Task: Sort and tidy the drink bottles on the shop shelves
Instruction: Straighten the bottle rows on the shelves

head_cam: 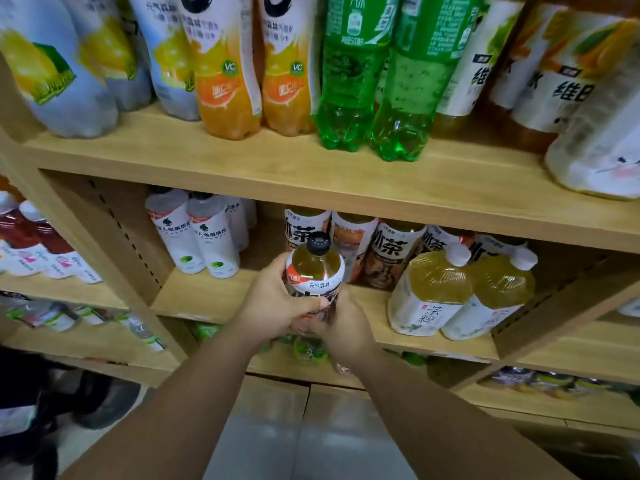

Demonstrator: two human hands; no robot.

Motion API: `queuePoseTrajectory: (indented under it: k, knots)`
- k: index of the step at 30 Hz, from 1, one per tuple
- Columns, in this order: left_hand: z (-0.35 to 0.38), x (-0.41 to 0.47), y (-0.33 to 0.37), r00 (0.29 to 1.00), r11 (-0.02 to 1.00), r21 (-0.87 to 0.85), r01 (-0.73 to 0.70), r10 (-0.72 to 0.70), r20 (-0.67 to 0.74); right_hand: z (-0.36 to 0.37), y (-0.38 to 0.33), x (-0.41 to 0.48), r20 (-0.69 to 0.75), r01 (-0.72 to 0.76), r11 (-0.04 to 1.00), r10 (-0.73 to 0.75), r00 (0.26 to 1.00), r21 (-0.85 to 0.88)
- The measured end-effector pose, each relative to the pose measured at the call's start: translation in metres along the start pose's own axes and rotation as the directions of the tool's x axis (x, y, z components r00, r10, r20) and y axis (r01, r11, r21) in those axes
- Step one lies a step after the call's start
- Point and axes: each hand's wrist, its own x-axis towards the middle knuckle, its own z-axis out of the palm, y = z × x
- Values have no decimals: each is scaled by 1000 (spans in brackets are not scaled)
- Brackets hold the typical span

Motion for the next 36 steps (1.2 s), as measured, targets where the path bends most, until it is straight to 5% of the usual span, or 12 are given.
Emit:
queuePoseTrajectory:
  k: [6, 20, 24, 28, 32, 36]
  knots:
    - [-7, 17, -9, 984, 994, 110, 6, 14, -180, 15, -6, 32, -61, -43, 997, 39, 997, -63]
    - [-7, 14, -15, 980, 984, 178, 25, 11, -198, -3, -15, 32, 12, -48, 997, 48, 999, -54]
    - [14, -17, 1, 914, 977, 212, 10, 77, -398, -45, -7, -4, 42, -17, 999, 19, 999, -46]
    - [56, -49, 27, 797, 947, 272, -171, 296, -527, -98, 10, -44, -41, 37, 998, -40, 998, -50]
    - [108, -43, 44, 917, 943, 249, -220, 288, -278, -147, 25, -67, -302, 212, 962, -257, 918, -173]
    - [148, -25, 68, 983, 908, 382, -174, 181, 17, -198, 29, -71, -381, 296, 855, -467, 798, -426]
